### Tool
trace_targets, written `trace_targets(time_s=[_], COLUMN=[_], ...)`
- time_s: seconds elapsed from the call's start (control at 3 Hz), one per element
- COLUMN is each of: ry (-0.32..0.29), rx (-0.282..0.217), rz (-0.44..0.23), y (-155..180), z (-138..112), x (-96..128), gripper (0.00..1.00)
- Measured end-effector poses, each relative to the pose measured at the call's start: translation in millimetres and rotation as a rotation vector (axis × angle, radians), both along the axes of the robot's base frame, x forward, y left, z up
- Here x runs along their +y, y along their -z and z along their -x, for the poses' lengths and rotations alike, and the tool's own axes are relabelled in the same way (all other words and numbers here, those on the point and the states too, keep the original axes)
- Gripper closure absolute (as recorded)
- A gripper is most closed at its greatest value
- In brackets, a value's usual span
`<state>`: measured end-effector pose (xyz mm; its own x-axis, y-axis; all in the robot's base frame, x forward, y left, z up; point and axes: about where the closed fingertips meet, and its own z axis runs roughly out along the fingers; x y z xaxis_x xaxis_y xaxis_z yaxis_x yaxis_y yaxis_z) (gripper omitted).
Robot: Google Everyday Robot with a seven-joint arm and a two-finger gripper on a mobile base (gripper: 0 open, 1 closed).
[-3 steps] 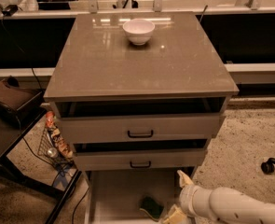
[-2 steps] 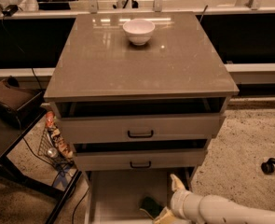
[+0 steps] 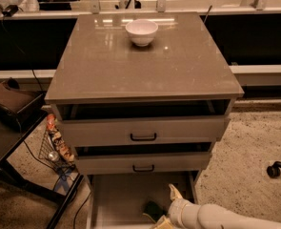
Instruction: Pick sponge from bottom drawer and place on counter
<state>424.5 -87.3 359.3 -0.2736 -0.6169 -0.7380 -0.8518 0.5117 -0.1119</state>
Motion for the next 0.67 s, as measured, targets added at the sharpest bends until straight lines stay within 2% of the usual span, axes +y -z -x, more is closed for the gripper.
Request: trace_targets(time_s=[0.33, 0.67], ry=[-0.007, -0.028], rx=[0.012, 0.001], rz=[-0.008, -0.026], y=[18.7, 50.0], z=[-5.1, -12.9], x=[4.9, 3.5], gripper=[0.00, 0.00])
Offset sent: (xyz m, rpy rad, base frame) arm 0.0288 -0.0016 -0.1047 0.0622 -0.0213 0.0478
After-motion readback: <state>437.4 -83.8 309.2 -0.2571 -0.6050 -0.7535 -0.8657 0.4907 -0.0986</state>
